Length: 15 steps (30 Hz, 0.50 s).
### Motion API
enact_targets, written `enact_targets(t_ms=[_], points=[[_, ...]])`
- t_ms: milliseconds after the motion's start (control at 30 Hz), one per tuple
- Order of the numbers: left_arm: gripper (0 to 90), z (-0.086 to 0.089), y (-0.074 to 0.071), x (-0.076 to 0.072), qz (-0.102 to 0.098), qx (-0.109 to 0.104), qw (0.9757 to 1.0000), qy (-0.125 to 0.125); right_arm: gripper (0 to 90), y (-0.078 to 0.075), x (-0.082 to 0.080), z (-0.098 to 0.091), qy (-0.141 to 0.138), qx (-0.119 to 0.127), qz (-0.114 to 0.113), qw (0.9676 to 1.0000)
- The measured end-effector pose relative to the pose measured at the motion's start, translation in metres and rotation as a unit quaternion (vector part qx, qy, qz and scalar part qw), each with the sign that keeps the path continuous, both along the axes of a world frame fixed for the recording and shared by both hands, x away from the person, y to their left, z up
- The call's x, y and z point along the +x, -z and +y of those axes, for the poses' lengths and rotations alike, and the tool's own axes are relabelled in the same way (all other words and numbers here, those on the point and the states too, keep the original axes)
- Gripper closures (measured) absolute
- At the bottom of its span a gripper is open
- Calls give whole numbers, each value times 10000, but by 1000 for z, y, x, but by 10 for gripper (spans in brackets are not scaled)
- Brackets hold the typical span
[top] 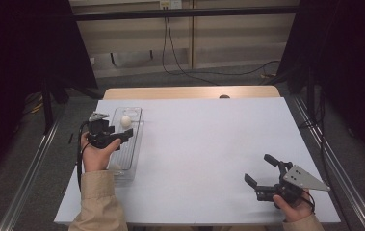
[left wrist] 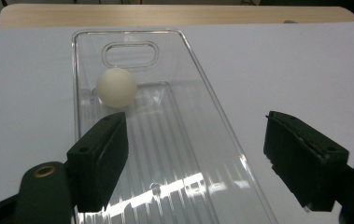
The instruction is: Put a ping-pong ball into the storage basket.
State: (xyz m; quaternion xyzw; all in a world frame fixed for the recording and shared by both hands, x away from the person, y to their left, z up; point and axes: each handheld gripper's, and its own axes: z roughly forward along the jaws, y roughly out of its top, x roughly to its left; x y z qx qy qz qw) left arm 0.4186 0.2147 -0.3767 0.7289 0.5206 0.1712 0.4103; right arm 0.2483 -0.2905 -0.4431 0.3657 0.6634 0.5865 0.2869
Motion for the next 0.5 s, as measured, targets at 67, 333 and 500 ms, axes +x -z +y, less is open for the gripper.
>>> enact_targets(t_ms=[67, 333, 500], points=[[202, 0, 0, -3, -56, -20, 10000, 12, 26, 0, 0, 0, 10, 9, -5, 10000], [150, 1, 4, -12, -174, -33, 9998, 63, 26, 0, 0, 0, 20, 11, -14, 10000], [125, 1, 6, -16, -287, -83, 9995, 73, 26, 0, 0, 0, 25, 12, -8, 10000]])
